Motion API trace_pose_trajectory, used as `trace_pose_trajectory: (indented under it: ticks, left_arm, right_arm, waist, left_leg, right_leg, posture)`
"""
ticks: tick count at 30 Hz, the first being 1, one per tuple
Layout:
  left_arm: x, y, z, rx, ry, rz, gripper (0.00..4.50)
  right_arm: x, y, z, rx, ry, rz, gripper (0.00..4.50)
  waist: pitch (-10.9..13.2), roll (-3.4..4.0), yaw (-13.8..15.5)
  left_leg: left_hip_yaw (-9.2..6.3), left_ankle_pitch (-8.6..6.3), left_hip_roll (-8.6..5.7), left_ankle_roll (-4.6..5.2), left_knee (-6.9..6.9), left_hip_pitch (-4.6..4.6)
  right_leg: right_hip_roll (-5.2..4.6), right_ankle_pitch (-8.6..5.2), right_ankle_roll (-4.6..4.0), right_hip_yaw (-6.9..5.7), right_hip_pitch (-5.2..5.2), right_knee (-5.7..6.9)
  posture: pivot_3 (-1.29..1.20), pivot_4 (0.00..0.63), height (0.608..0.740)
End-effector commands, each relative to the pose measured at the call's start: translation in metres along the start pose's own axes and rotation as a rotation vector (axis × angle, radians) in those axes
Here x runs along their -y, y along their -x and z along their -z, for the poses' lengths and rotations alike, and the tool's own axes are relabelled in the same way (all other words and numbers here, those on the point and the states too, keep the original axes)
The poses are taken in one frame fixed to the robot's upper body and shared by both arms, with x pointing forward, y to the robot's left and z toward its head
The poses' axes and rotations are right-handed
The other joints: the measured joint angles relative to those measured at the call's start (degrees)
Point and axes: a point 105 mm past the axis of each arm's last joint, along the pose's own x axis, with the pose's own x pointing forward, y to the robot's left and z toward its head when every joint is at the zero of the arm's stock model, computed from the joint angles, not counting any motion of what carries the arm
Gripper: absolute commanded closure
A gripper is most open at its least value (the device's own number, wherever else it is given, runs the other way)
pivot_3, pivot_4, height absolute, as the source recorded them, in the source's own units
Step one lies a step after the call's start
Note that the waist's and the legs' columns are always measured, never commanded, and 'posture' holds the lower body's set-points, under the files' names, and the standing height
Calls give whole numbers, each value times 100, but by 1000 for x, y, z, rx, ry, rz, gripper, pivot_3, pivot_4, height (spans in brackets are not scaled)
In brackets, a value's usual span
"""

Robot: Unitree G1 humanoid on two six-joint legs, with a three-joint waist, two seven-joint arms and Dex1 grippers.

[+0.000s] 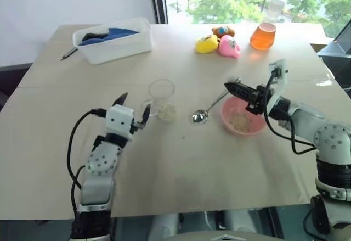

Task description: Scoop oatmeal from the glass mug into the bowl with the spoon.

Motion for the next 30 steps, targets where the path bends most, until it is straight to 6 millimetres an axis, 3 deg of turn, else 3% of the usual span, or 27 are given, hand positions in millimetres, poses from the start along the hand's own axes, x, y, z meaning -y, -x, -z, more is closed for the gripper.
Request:
trace_pose_trajectory:
  ticks: [1,6,7,8,10,18,19,20,22,30]
  left_arm:
    - [2,-3,-6,15,-3,20,1520]
    - [7,-5,-5,11,34,36,1520]
    - [8,-6,-5,11,55,34,2048]
    - [8,-6,-5,8,71,35,2171]
    - [10,-7,-4,-5,65,38,3007]
    - [15,-8,-5,0,83,56,3007]
    - [15,-9,-6,3,87,56,3542]
    - [15,-9,-6,3,89,56,3719]
    - [14,-10,-5,-4,83,47,4486]
    - [15,-9,0,-22,88,47,4486]
  right_arm:
    - [-10,2,-14,55,41,-31,4500]
    - [-10,3,-13,59,39,-24,4500]
    - [-10,3,-13,60,38,-23,4500]
    - [-10,4,-13,61,37,-22,4500]
    - [-11,4,-12,62,33,-22,4500]
    - [-12,5,-10,60,31,-19,4500]
    - [-12,6,-10,60,30,-17,4500]
    - [-12,6,-10,59,29,-16,4500]
    - [-11,6,-10,59,25,-15,4500]
    - [-10,5,-7,53,24,-15,4500]
  waist:
    - [0,0,-3]
    - [0,0,-4]
    - [0,0,-3]
    - [0,0,-4]
    - [0,0,-6]
    - [0,0,-17]
    - [0,0,-17]
    - [0,0,-16]
    - [-1,-2,-9]
    - [-2,1,-45]
  left_leg:
    - [0,0,0,0,0,0]
    - [0,0,0,0,0,0]
    - [0,0,0,0,0,0]
    - [0,0,0,0,0,0]
    - [0,0,0,0,0,0]
    - [0,0,-1,0,0,0]
    - [0,0,-1,0,0,0]
    - [-1,0,-1,0,0,0]
    - [-2,0,1,0,1,0]
    - [1,0,-1,0,2,5]
  right_leg:
    - [0,0,0,0,0,0]
    - [0,0,0,0,0,0]
    - [0,0,0,0,0,0]
    - [0,0,0,0,0,0]
    - [0,0,0,0,0,0]
    - [0,0,0,1,0,0]
    - [0,0,0,0,0,1]
    - [0,0,0,0,0,1]
    - [0,0,0,0,0,1]
    - [0,0,0,4,0,10]
  posture:
    - [0,150,740]
    - [0,150,740]
    - [0,150,740]
    - [0,150,740]
    - [0,150,740]
    - [0,150,740]
    - [0,150,740]
    - [0,150,740]
    - [0,150,740]
    - [0,150,740]
